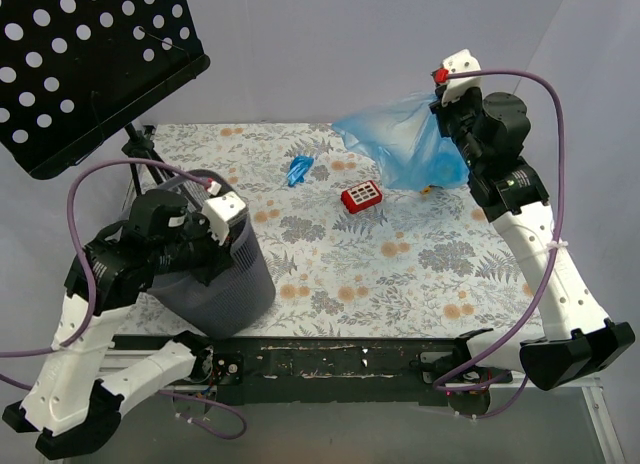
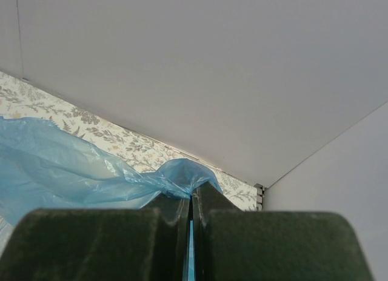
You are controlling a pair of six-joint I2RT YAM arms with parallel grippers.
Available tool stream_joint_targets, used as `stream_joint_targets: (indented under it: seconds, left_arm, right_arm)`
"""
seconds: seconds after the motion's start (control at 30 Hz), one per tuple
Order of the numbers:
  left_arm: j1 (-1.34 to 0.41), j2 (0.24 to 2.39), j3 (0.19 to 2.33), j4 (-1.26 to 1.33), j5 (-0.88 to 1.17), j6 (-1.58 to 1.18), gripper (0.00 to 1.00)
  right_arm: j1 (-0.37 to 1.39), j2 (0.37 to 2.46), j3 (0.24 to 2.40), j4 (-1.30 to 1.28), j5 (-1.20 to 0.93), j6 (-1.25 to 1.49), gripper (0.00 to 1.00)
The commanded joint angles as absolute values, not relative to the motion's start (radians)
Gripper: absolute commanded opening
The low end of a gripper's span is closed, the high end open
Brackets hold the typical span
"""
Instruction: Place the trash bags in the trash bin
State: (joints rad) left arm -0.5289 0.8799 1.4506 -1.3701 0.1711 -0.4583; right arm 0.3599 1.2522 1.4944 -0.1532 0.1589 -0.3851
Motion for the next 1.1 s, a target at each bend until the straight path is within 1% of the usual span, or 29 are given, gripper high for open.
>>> stream_joint_targets:
  seconds: [0.0, 0.07, 0.13, 0.23, 0.4, 0.5, 0.63, 0.87, 1.07]
  left_arm:
    - [-0.532, 0.974, 1.511, -1.323, 0.455, -0.46, 0.0]
    - [-0.532, 1.037, 1.526, -1.243, 0.451, -0.454, 0.0]
    - [-0.534, 1.087, 1.528, -1.111, 0.436, -0.448, 0.0]
    - [-0.558, 1.179, 1.549, -0.962, 0.411, -0.449, 0.0]
    - [-0.714, 1.298, 1.592, -0.793, 0.361, -0.457, 0.0]
    - [-0.785, 1.345, 1.597, -0.747, 0.367, -0.453, 0.0]
    - [-0.819, 1.403, 1.601, -0.709, 0.429, -0.428, 0.0]
    - [-0.874, 1.555, 1.779, -0.755, 0.508, -0.384, 0.0]
    - [-0.93, 1.588, 1.779, -0.759, 0.534, -0.302, 0.0]
  right_arm:
    - [0.341, 1.255, 1.528, -0.086, 0.198, -0.394, 0.01]
    - [0.331, 1.256, 1.543, -0.075, 0.215, -0.402, 0.01]
    - [0.319, 1.264, 1.566, -0.043, 0.244, -0.413, 0.01]
    - [0.302, 1.292, 1.635, -0.011, 0.278, -0.413, 0.01]
    - [0.292, 1.341, 1.781, 0.041, 0.305, -0.448, 0.01]
    - [0.284, 1.353, 1.821, 0.089, 0.322, -0.485, 0.01]
    - [0.261, 1.373, 1.864, 0.192, 0.33, -0.508, 0.01]
    - [0.247, 1.462, 2.077, 0.241, 0.288, -0.401, 0.01]
    - [0.247, 1.448, 2.122, 0.265, 0.238, -0.315, 0.01]
